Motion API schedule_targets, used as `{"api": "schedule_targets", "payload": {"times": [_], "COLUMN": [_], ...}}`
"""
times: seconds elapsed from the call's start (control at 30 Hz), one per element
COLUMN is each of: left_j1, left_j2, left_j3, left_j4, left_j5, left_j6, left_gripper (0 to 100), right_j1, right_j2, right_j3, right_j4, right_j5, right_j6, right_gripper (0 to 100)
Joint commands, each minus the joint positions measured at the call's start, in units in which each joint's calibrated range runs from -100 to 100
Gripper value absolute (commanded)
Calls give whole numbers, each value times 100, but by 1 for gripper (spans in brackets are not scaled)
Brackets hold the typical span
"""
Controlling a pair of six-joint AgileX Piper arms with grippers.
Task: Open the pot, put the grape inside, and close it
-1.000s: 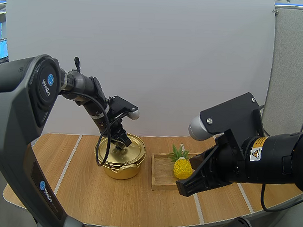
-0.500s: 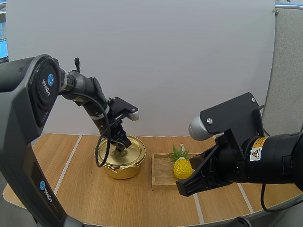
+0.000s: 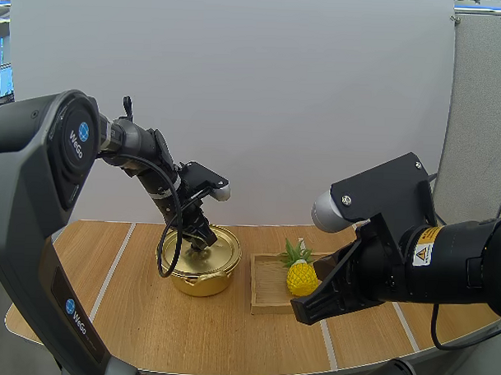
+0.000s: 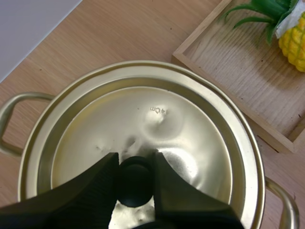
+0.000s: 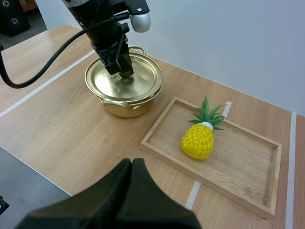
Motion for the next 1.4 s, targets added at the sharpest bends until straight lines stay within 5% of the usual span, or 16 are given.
{"api": "schedule_targets", "payload": {"times": [0.0,0.17,0.27,0.33,0.5,0.6,0.83,1.37], "left_j1": [-16,-16,-16,-16,-16,-16,-16,-16], "left_j2": [-10,-10,-10,-10,-10,-10,-252,-2842], "left_j3": [16,16,16,16,16,16,-71,-1826], "left_j4": [-126,-203,-261,-261,-270,-270,-270,-270], "left_j5": [125,130,130,114,148,230,333,2137], "left_j6": [16,16,16,16,16,16,-23,-308], "left_gripper": [0,0,9,25,84,100,100,100], "right_j1": [-18,-18,-18,-18,-18,-18,-18,-18], "right_j2": [-45,-45,-45,-45,-45,-45,-45,-45], "right_j3": [6,6,6,6,6,6,6,6], "right_j4": [-12,-1,15,15,15,15,15,15], "right_j5": [4,4,4,4,4,4,4,4], "right_j6": [-4,-4,-4,-4,-4,-4,-4,-4], "right_gripper": [0,0,0,0,0,0,0,0]}}
